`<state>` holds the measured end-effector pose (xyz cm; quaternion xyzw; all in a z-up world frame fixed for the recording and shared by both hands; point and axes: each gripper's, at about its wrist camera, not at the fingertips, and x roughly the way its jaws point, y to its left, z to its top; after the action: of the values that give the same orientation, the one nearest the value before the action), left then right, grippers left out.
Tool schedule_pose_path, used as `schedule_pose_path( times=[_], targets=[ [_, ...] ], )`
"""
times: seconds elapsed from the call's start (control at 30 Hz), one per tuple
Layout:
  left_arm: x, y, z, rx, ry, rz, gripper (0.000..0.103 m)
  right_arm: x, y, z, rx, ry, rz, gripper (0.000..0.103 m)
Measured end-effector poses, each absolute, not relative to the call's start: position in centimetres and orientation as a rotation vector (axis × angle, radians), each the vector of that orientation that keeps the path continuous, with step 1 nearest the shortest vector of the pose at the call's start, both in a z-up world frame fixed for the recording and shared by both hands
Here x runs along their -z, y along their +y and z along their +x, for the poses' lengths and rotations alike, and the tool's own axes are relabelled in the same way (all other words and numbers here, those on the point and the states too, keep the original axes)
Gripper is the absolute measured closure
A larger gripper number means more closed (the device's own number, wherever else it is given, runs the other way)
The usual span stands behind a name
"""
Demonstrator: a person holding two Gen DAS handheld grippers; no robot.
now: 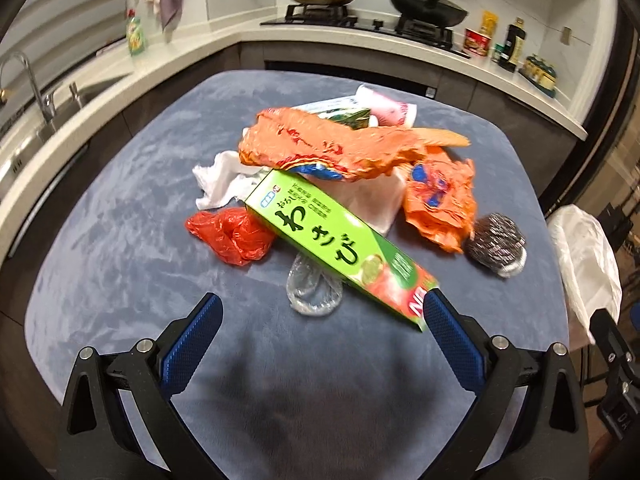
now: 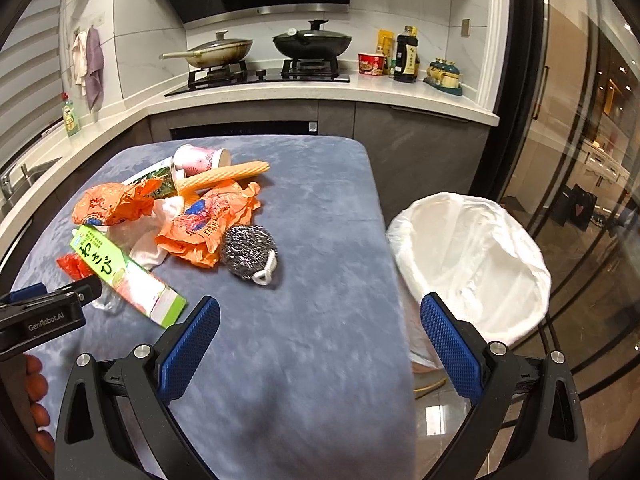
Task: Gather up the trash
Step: 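Grasp the green wasabi box with the left tool while the right tool grasps the steel wool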
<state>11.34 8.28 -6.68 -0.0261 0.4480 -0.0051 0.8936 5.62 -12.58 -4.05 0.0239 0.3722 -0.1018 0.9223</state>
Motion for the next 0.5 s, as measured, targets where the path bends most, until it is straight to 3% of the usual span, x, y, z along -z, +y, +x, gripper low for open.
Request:
schedule_pose_path(
  times=[0.5],
  targets=[
    [9.2,6.7,17.1,-0.123,0.998,-0.202,0.008,6.2,-12.3,11.6,0.186,0.789,0.075,0.007]
  ],
)
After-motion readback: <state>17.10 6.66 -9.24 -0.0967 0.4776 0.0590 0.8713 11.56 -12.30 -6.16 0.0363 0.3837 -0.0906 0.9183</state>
